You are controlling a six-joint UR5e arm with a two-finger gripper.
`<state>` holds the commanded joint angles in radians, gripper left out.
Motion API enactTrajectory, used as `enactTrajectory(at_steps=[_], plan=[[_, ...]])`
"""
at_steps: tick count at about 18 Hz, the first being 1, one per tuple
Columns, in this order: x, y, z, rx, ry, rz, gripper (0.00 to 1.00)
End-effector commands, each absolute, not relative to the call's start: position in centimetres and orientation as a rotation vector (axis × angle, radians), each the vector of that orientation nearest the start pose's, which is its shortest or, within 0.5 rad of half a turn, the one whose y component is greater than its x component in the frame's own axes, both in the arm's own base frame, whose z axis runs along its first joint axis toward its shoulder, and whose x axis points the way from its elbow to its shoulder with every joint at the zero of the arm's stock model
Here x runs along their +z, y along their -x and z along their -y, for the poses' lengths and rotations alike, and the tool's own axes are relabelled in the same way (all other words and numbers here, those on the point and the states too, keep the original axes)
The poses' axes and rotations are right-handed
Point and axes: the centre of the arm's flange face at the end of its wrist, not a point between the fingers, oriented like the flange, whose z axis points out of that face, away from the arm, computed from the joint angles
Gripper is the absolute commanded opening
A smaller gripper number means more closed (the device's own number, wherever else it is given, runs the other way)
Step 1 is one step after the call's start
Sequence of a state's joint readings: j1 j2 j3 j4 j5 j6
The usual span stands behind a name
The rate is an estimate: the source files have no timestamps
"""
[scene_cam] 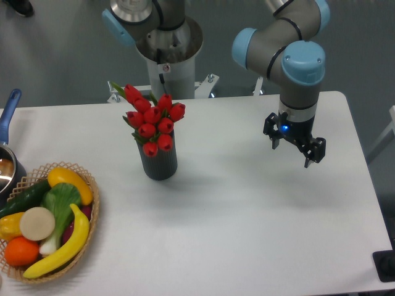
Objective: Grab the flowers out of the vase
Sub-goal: 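Move the open gripper toward the red tulips in the black vase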
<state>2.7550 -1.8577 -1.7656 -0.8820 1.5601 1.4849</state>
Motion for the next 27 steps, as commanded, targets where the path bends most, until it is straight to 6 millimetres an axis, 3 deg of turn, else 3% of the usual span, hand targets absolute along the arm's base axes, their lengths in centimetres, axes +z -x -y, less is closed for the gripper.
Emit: enactTrajectory(at_steps=[4,13,19,22,27], plan=[[31.2,49.1,-34.6,0.305,3.031,-0.466,1.00],[27.9,46.4,-34.2,0.181,2.991,-0.425,1.00],[29.4,45.6,-35.0,0.187,2.854,-0.391,1.00],[30.6,44.2,-36.1,0.143,2.713,-0.388,1.00],[29.7,41.3,-35.6,0.067,2.650,-0.376,1.00]])
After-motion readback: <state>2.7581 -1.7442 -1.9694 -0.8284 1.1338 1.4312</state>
